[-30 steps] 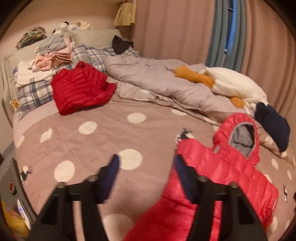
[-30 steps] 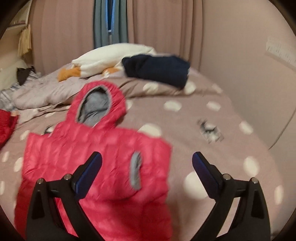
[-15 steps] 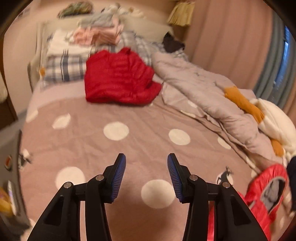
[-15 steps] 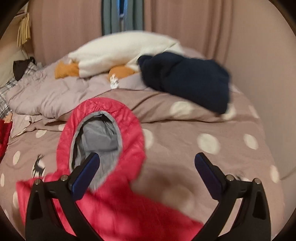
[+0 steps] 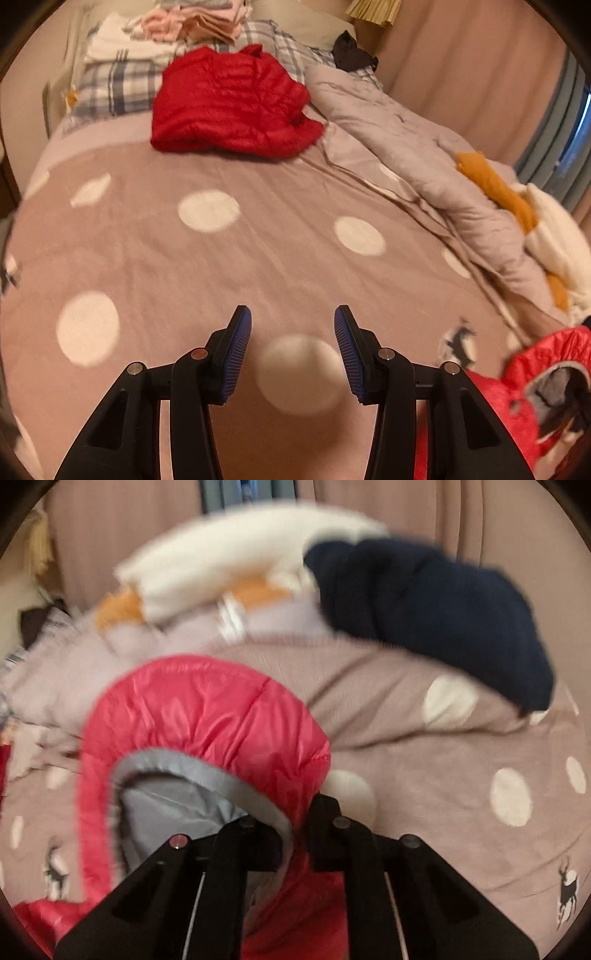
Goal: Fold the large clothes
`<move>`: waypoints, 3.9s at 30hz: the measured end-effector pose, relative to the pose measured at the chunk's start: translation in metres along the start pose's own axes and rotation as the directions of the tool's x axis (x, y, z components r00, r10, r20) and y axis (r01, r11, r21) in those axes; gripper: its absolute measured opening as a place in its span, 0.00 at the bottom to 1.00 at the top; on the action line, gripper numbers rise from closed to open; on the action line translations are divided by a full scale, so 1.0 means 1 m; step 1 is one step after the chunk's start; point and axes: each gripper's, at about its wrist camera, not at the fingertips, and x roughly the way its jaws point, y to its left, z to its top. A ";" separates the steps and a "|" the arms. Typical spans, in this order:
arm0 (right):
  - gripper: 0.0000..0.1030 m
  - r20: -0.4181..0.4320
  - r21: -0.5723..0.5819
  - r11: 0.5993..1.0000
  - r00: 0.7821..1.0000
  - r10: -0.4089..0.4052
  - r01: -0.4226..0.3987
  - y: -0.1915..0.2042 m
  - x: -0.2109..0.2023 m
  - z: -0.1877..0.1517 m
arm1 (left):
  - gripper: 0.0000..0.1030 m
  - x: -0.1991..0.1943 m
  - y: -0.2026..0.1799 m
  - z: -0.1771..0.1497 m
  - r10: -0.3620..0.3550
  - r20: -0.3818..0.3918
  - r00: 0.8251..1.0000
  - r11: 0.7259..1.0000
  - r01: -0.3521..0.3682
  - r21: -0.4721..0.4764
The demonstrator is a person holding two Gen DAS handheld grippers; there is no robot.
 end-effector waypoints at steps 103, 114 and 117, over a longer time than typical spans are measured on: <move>0.30 0.004 0.132 0.963 0.972 0.237 -0.235 -0.012 -0.197 -0.294 | 0.98 -0.060 -0.075 -0.211 -0.268 -0.191 0.944 0.784 0.329 0.526; 0.71 -0.004 0.145 0.961 0.971 0.238 -0.235 -0.013 -0.231 -0.293 | 0.99 -0.086 -0.058 -0.191 -0.237 -0.182 0.954 0.796 0.298 0.527; 0.92 0.050 0.137 0.971 0.981 0.189 -0.195 -0.016 -0.265 -0.294 | 0.99 -0.115 -0.040 -0.170 -0.228 -0.102 0.968 0.820 0.248 0.516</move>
